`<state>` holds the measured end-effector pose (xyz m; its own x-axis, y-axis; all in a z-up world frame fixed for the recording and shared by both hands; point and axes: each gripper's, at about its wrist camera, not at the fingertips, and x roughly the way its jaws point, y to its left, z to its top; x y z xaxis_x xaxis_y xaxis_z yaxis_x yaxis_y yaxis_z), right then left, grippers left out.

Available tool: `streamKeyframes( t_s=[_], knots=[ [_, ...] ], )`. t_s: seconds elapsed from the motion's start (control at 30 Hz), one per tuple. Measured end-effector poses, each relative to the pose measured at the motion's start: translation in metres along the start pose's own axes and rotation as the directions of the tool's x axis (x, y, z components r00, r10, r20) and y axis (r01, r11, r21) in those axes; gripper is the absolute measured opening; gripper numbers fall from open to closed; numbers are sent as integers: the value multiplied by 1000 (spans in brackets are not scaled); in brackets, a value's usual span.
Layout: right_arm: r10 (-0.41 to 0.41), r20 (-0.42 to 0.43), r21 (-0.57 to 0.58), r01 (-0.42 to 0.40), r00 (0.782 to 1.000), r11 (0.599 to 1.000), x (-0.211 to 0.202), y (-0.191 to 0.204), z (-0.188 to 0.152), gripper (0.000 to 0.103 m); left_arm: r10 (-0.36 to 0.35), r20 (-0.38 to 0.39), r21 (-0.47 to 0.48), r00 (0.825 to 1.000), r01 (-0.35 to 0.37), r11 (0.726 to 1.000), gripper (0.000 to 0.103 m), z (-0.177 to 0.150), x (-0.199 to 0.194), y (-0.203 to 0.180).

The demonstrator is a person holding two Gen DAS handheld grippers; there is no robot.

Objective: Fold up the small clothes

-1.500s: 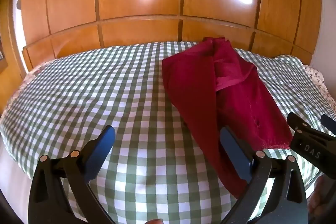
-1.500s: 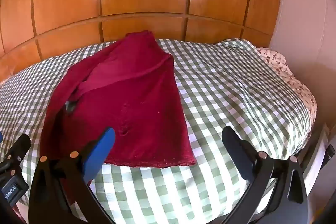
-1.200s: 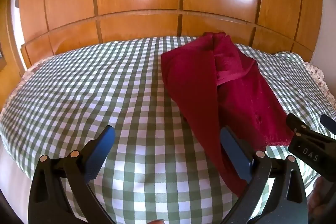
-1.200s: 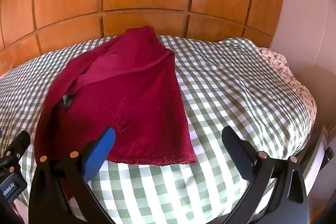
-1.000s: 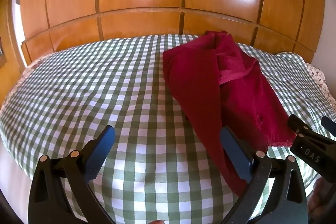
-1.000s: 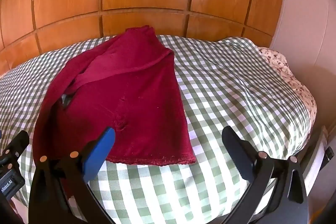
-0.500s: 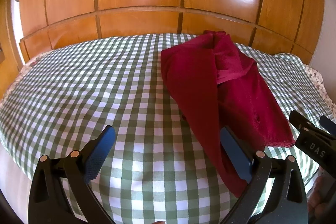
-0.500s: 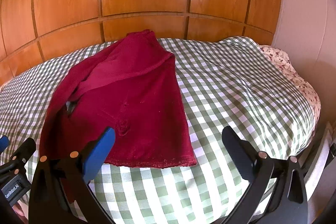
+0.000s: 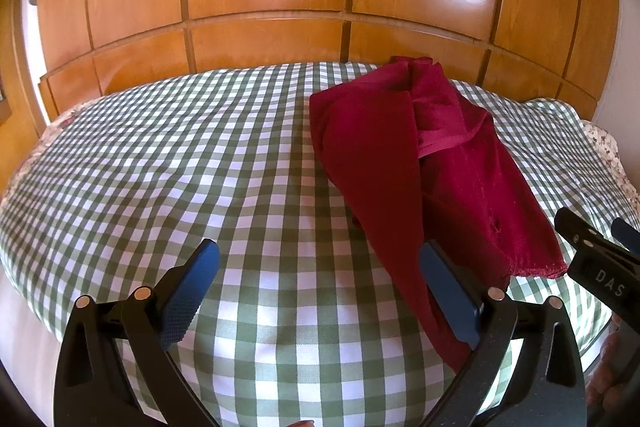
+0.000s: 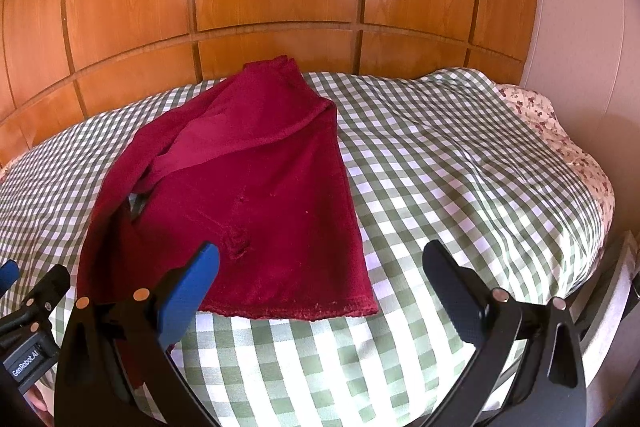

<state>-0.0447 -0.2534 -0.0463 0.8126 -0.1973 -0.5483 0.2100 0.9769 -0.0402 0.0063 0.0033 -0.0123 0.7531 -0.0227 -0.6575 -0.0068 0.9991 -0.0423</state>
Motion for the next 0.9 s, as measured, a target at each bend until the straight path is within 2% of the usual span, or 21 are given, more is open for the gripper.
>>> streamKeyframes(
  t_s=[0.5, 0.9],
  knots=[
    [1, -2, -6, -1, 1000, 1000, 3, 1, -1, 101, -4, -23, 15, 1000, 5, 1000, 99, 0, 6, -3],
    [-2, -8, -1, 2, 1000, 1000, 5, -2, -2, 101, -39, -42, 24, 998, 40, 999, 99, 8, 11, -9]
  ],
)
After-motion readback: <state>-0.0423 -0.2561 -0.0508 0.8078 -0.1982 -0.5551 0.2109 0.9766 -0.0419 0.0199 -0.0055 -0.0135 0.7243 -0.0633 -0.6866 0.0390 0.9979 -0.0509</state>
